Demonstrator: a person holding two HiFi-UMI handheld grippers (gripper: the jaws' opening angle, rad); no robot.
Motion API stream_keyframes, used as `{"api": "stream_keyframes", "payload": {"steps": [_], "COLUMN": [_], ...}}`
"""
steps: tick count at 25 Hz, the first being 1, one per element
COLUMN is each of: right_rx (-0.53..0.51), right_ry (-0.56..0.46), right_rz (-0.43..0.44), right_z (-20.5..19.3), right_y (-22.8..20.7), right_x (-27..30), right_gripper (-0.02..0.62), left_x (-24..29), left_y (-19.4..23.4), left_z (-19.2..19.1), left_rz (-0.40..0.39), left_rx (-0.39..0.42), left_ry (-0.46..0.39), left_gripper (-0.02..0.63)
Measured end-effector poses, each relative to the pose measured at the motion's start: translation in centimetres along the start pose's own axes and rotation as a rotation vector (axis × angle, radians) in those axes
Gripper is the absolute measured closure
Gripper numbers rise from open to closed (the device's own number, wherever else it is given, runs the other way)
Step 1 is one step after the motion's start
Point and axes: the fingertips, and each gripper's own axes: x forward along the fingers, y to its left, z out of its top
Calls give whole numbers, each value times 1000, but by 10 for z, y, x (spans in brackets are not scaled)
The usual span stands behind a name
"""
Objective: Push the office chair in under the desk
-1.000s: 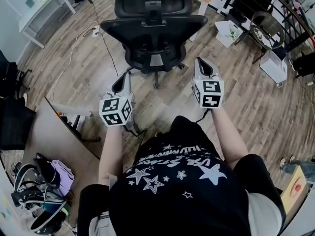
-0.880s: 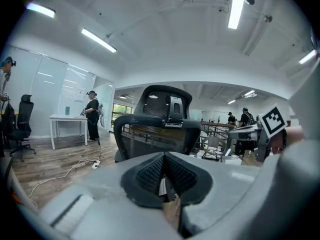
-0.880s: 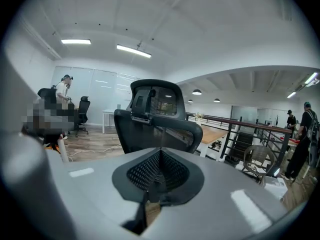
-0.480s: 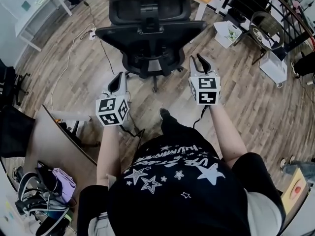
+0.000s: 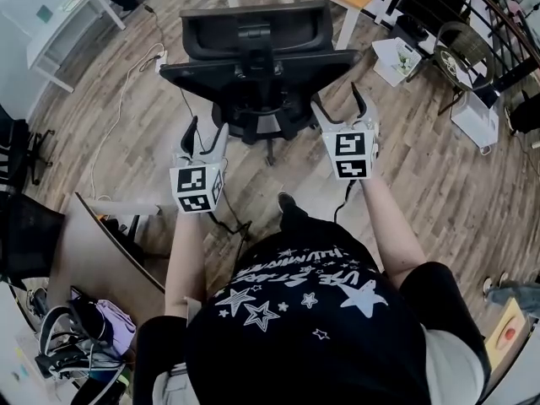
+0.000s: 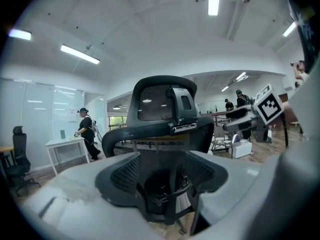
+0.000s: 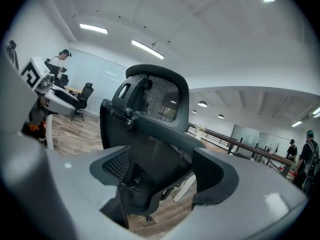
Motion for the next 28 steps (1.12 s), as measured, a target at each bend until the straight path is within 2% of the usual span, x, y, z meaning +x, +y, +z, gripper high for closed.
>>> {"api": "stream_keyframes", "payload": {"steps": [3, 7, 11, 15, 22, 28], "right_rx": [-59, -152, -255, -315, -463, -553], "right_ry": [23, 95, 86, 74, 122, 135], "right_rz": [-21, -40, -100, -114, -80, -88], "right_z": [-1, -8, -4, 2, -1, -6], "right_y": [-7, -16, -32, -40, -44, -44], "right_x": [14, 35, 48, 60, 84, 95], "right_gripper": [189, 189, 189, 189, 194, 201], "left_x": [11, 30, 49, 67, 98, 116], "left_y": [16, 42, 62, 77, 101, 112], "left_z": [2, -3, -8, -5, 2, 8], "left_rz": [71, 129, 165, 176, 232, 271], "left_rx": [129, 281, 414, 525, 659, 874], "left_ry": [-7, 60, 129, 182, 246, 300], "left_gripper": [244, 207, 203, 202, 202, 202]}}
